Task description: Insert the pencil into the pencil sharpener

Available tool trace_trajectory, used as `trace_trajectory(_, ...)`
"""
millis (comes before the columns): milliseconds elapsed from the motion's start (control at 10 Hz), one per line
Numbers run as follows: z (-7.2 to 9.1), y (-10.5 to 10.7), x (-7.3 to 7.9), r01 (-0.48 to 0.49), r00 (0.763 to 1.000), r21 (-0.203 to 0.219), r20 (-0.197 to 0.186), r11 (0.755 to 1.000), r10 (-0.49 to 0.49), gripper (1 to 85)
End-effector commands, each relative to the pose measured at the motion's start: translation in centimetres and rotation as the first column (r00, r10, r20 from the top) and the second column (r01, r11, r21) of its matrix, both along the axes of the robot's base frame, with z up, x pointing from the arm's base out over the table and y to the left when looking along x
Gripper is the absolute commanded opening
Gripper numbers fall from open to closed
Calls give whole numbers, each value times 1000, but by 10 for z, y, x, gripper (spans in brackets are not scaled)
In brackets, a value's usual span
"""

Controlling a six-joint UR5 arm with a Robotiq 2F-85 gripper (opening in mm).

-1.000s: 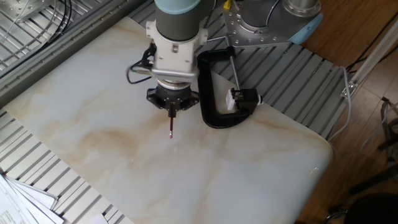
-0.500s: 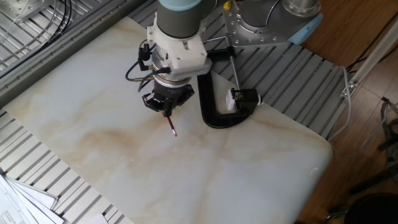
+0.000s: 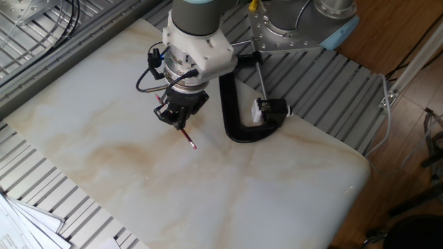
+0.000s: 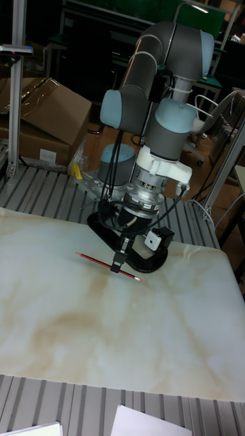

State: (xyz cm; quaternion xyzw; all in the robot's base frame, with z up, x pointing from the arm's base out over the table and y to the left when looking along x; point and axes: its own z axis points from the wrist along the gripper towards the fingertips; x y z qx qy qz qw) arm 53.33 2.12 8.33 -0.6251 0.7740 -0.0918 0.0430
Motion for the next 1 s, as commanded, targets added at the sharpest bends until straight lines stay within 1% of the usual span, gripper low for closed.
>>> trace_trajectory(0, 4, -5, 10, -155, 987, -34, 22, 987, 156, 13)
trace_trajectory(100, 5, -4, 11, -178, 984, -30, 26, 984, 178, 13)
trace_trajectory(200, 4, -1, 7, -146, 989, -2, 19, 989, 146, 13)
trace_trajectory(300, 3, 2, 0, -73, 997, 28, -2, 997, 73, 13)
trace_trajectory(400, 2, 2, -5, 24, 1000, 46, -18, 999, -23, 13)
trace_trajectory(500, 0, 4, -10, 137, 990, 73, -38, 988, -135, 13)
trace_trajectory(600, -2, 8, -16, 225, 974, 96, -65, 970, -219, 13)
trace_trajectory(700, -2, 10, -20, 317, 947, 108, -83, 942, -309, 13)
trace_trajectory(800, -1, 12, -20, 432, 902, 126, -90, 893, -423, 13)
trace_trajectory(900, 0, 9, -20, 581, 814, 132, -96, 803, -573, 13)
